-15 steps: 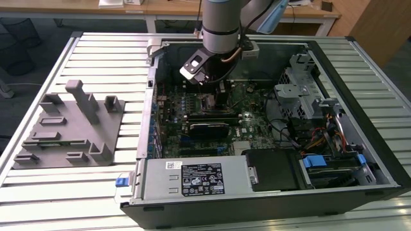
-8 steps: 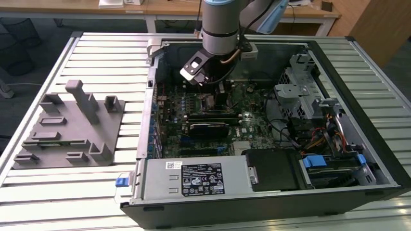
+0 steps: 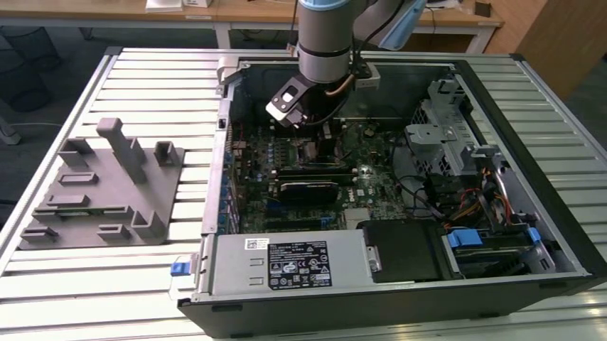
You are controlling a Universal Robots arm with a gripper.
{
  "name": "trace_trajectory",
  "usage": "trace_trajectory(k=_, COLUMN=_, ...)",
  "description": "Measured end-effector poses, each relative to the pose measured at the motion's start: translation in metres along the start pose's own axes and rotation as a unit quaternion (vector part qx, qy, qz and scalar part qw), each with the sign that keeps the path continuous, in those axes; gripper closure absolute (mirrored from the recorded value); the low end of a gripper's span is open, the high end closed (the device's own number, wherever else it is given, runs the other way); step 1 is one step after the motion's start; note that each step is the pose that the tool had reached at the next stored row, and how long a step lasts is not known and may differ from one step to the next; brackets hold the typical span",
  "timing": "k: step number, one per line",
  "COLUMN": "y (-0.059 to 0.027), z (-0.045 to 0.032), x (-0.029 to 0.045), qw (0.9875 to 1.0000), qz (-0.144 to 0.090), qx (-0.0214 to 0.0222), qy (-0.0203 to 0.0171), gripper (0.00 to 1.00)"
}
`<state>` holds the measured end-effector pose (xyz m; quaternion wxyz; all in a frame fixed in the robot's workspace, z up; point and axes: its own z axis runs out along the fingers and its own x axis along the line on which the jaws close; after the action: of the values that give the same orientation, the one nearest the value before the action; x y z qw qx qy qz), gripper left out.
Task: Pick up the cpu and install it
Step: 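Place the cpu into insertion slot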
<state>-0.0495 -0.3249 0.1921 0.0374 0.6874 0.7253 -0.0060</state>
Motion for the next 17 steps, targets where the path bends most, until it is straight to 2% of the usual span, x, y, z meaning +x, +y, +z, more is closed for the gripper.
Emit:
trace_trajectory(k=5, y=-0.0001, z=0.0009, x=-0.0002, qw=1.0000, qz=0.002, qx=0.0001, qy=-0.0001, gripper=0.45)
trace_trajectory(k=9, y=-0.0002, z=0.0021, x=-0.0002, qw=0.9997, qz=0.024, qx=0.0015, qy=-0.0011, gripper=0.45)
trace_trajectory(k=17, y=-0.0006, z=0.0033, x=-0.0007, qw=0.9997, qz=0.024, qx=0.0026, qy=-0.0026, gripper=0.45)
